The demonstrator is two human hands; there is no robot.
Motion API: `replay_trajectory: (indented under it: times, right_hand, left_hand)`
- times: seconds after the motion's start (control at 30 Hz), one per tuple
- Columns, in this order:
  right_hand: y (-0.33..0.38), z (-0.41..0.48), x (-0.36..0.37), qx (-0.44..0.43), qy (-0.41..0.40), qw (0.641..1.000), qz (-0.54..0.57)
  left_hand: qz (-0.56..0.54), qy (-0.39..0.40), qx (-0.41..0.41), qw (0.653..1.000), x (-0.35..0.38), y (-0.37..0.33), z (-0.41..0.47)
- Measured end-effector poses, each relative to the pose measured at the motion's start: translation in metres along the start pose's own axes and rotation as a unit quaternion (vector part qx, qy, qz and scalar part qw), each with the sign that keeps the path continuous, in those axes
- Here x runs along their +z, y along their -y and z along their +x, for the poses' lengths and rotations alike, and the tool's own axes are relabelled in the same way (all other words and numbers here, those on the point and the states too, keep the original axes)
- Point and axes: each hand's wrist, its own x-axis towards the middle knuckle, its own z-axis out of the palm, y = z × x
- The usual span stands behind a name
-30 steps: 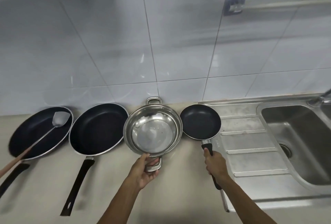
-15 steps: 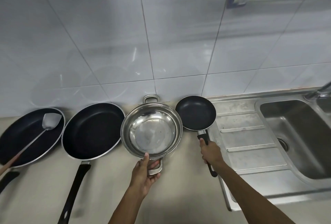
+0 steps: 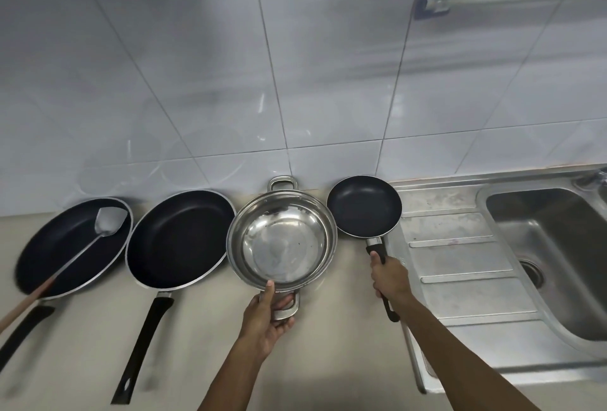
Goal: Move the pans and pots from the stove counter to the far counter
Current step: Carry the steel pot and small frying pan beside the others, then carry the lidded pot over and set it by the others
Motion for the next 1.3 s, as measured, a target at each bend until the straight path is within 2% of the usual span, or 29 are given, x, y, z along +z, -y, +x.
replay_trajectory:
  times: [0.2,0.57,0.93,1.3]
  right_hand:
    - [-0.009,-0.001,-0.027,0.008,0.004,1.0,-0.013]
    - [-0.008,-0.002,-0.037,0.038,0.053,0.996,0.053]
    - [-0.036,-0.045,-0.046,0.063,0.08,0.991,0.081]
    - [-0.09,-0.112,-0.079,0.081,0.137,0.984,0.08]
  left_hand:
    - [-0.005,-0.017,0.004,1.0,0.003,0.004,0.0]
    - [-0.063,-0.029,0.017,0.997,0.007,0.018,-0.01]
    - [-0.088,0.0,0.035,0.995,0.009,0.058,-0.038]
    - [0.009,0.006,0.029,1.0,0.017,0.156,-0.07]
